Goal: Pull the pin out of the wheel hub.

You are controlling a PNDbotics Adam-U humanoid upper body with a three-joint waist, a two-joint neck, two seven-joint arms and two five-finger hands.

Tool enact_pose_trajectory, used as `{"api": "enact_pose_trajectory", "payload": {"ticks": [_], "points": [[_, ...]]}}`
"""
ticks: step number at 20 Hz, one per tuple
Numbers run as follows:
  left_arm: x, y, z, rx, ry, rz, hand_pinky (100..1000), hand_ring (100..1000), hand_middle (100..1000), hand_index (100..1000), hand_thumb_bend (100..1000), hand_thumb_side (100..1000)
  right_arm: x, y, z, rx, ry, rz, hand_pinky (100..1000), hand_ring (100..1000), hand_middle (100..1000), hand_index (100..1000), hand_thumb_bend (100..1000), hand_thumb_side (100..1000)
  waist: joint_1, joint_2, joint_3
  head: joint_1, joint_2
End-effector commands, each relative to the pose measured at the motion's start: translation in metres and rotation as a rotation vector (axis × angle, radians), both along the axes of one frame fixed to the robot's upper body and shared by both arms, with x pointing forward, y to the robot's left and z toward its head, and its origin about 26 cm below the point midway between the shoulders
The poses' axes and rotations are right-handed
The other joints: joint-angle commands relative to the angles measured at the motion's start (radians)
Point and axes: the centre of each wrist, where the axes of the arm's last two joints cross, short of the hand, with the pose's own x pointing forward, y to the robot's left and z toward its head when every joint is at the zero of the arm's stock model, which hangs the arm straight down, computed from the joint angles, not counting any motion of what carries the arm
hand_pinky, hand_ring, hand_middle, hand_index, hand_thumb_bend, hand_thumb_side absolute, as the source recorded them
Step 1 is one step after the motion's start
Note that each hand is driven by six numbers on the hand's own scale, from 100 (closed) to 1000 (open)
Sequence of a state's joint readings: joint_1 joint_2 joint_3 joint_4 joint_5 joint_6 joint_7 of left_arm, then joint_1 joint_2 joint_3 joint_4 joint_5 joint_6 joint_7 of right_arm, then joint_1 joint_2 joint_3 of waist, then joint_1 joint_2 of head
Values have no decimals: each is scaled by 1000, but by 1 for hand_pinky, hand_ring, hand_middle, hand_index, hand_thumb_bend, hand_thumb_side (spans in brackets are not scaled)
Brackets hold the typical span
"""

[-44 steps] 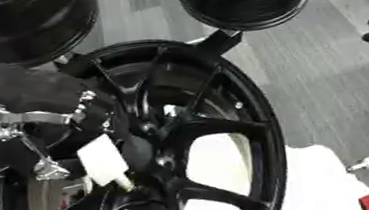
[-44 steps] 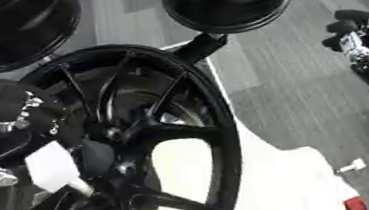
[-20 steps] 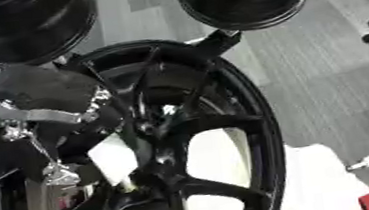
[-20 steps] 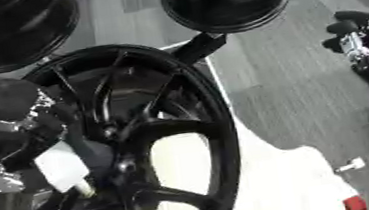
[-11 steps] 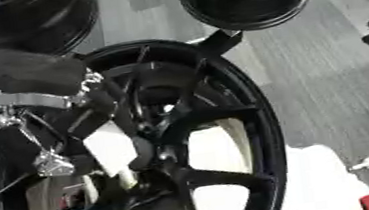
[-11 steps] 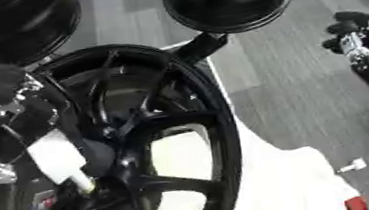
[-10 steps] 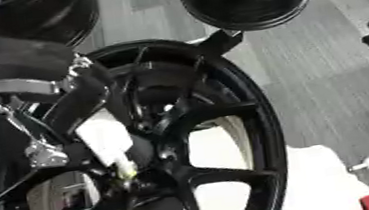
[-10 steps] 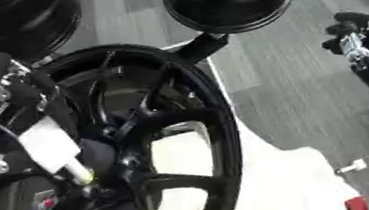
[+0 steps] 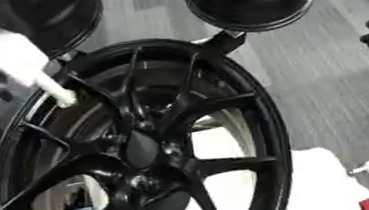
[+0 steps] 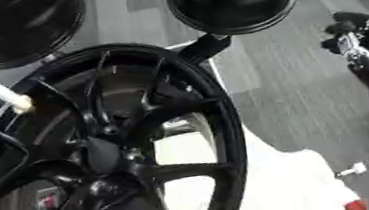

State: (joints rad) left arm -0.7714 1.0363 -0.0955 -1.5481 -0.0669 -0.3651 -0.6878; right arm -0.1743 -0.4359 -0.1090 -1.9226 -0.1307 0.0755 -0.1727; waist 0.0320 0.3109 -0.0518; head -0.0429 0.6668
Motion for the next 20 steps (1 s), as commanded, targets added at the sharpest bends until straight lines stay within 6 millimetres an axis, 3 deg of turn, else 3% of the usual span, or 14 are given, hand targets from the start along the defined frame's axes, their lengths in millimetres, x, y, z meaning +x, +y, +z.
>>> {"api": "enact_pose_trajectory", "payload": {"ticks": [1, 5, 10, 12, 15, 17, 20], "points": [[-12, 60, 15, -66, -73, 225, 713, 498, 231, 443, 100, 100, -4, -4, 9, -11, -36, -24, 805, 700, 700, 810, 100, 563, -3, -16, 6, -3, -3], [-19, 113, -2, -152, -97, 425, 711, 502, 236, 451, 100, 100, -4, -5, 9, -6, -42, -35, 805, 700, 700, 810, 100, 562, -10, -17, 14, -4, -3], [-29, 159, -30, -216, -63, 611, 729, 540, 296, 503, 100, 100, -5, -7, 9, 0, -50, -50, 805, 700, 701, 810, 100, 561, -15, -18, 19, -8, -3], [-32, 168, -40, -228, -42, 640, 754, 584, 374, 565, 100, 100, -5, -7, 10, 2, -55, -56, 805, 700, 701, 810, 100, 560, -16, -18, 20, -9, -3], [-34, 174, -54, -224, 15, 655, 845, 797, 692, 807, 100, 100, -5, -7, 11, 6, -62, -63, 805, 700, 701, 810, 100, 559, -18, -17, 20, -8, -1], [-35, 176, -58, -200, 43, 664, 861, 838, 759, 848, 100, 100, -5, -7, 11, 7, -63, -64, 805, 700, 701, 810, 100, 559, -19, -18, 19, -7, -1], [-35, 175, -61, -176, 61, 675, 867, 850, 783, 867, 100, 125, -5, -7, 11, 8, -64, -64, 806, 700, 701, 810, 100, 559, -20, -20, 19, -8, -1]]}}
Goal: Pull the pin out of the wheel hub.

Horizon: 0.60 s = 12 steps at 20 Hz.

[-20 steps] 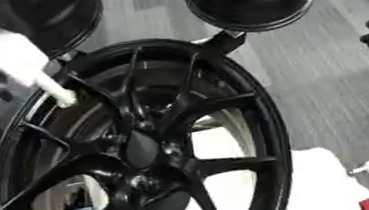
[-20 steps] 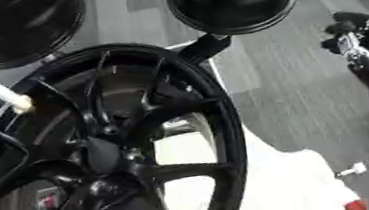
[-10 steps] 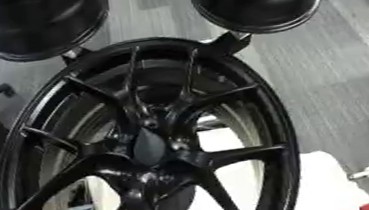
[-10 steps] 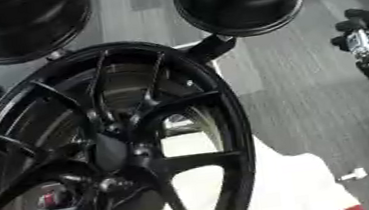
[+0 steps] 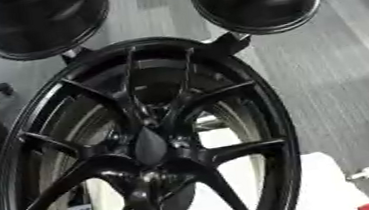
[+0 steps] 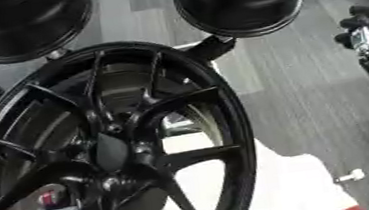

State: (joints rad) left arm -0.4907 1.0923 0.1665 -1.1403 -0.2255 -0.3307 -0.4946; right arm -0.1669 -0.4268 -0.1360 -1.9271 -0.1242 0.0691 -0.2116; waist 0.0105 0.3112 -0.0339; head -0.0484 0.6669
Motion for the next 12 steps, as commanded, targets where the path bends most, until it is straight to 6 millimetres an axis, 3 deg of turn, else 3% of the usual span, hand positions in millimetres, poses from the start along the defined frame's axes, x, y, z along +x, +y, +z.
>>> {"api": "enact_pose_trajectory", "payload": {"ticks": [1, 12], "points": [[-8, 4, 21, 48, -18, 21, 866, 848, 783, 866, 100, 114, -2, -1, 11, -17, -38, -7, 806, 700, 702, 810, 100, 559, 1, -21, 1, -2, -1], [-7, 3, 20, 53, -19, 29, 863, 847, 788, 866, 100, 100, -2, -1, 11, -17, -40, -7, 807, 701, 703, 810, 100, 558, 3, -30, -1, -2, -1]]}}
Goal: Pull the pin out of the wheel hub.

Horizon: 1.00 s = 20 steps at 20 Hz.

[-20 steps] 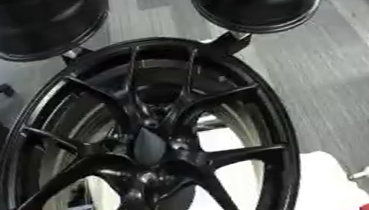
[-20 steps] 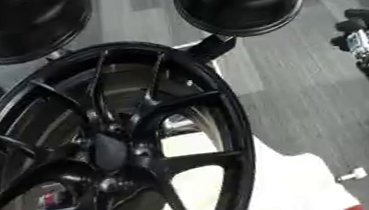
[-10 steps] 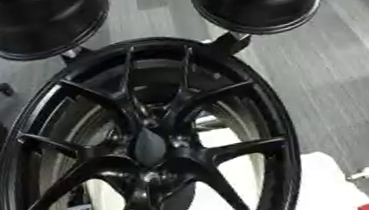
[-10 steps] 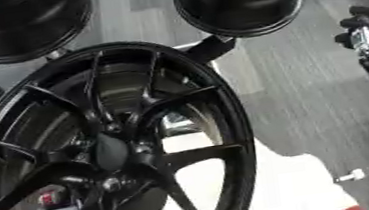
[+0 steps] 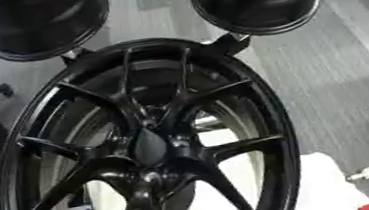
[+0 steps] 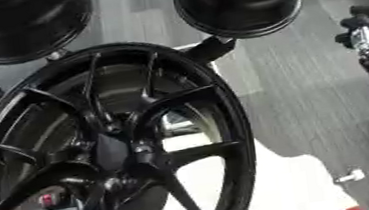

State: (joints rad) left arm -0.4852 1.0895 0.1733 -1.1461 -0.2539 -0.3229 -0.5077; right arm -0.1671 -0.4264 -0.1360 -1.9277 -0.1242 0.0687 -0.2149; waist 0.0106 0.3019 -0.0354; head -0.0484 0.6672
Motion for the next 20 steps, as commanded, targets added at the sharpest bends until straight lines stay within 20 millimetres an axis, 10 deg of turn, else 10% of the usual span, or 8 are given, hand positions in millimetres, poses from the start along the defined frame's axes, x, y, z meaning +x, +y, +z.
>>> {"api": "enact_pose_trajectory", "payload": {"ticks": [1, 5, 10, 20], "points": [[-6, 3, 21, 32, -41, 16, 862, 844, 781, 863, 100, 100, -2, -1, 11, -19, -38, -4, 807, 701, 703, 810, 100, 558, 3, -21, 1, -2, -2], [-6, 1, 21, 26, -57, 4, 850, 826, 748, 842, 100, 100, -2, -1, 11, -20, -39, -5, 807, 701, 703, 810, 100, 557, 1, -24, 0, -4, -4], [-4, -16, 28, -43, -191, -57, 807, 762, 666, 792, 100, 317, -2, -1, 12, -23, -42, -6, 808, 701, 703, 810, 100, 556, -2, -24, 2, -5, -5], [-10, -134, 23, -381, -707, -236, 780, 752, 653, 804, 100, 459, -1, 2, 16, -23, -58, 4, 808, 701, 704, 811, 100, 556, -7, -20, 5, 10, 4]]}}
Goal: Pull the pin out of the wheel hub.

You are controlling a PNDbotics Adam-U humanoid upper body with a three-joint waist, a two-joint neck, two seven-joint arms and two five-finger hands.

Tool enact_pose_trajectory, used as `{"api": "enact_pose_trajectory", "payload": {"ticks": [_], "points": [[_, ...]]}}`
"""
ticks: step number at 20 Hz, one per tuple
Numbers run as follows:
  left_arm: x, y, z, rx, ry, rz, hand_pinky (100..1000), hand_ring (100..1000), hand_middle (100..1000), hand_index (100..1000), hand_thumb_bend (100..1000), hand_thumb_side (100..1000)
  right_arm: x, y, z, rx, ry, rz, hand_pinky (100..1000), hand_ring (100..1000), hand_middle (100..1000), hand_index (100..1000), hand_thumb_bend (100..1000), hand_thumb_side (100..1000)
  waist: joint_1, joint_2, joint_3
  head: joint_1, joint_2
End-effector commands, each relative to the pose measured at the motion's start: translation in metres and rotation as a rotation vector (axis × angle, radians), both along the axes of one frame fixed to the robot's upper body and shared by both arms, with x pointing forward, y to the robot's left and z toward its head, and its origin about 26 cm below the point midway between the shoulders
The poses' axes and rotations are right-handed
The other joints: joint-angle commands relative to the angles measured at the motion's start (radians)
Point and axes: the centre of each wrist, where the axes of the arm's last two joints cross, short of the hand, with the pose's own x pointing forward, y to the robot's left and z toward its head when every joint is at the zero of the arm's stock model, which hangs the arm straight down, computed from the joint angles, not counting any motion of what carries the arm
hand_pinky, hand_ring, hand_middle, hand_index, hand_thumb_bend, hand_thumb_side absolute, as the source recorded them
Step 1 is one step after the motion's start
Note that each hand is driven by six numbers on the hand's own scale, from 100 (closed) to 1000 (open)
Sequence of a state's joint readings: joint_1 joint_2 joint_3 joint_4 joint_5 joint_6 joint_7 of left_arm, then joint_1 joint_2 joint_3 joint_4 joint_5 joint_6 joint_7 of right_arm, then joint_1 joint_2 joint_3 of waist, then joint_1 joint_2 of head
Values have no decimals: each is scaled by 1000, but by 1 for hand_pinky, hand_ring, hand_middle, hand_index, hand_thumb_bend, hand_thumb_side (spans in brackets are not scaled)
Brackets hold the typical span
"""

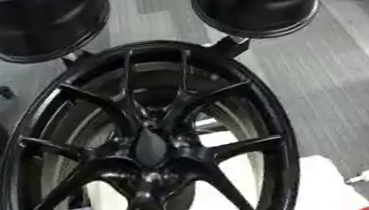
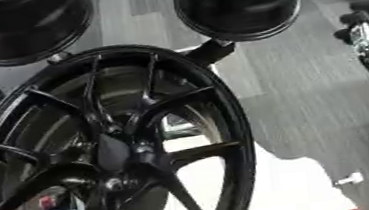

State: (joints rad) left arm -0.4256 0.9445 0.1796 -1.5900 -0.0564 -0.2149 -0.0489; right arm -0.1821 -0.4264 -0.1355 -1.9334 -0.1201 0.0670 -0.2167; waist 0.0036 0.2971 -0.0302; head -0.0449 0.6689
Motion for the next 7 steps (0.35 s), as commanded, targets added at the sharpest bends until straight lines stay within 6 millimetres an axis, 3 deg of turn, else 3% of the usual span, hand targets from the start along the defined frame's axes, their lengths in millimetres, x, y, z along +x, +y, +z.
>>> {"api": "enact_pose_trajectory", "payload": {"ticks": [1, 4, 7], "points": [[-14, -42, 8, -119, -176, -54, 780, 752, 653, 805, 100, 508, -2, 0, 12, -19, -40, 0, 808, 701, 704, 811, 100, 556, -1, -14, 0, 9, 3], [-27, -77, -6, -243, -247, -102, 776, 753, 656, 812, 100, 528, -2, 1, 13, -13, -47, -1, 808, 702, 704, 811, 100, 557, -3, -11, 0, 17, 12], [-32, -99, -25, -374, -236, -141, 768, 750, 651, 812, 100, 543, -1, 3, 15, -8, -57, 5, 808, 702, 704, 811, 100, 557, -5, -9, 1, 32, 33]]}}
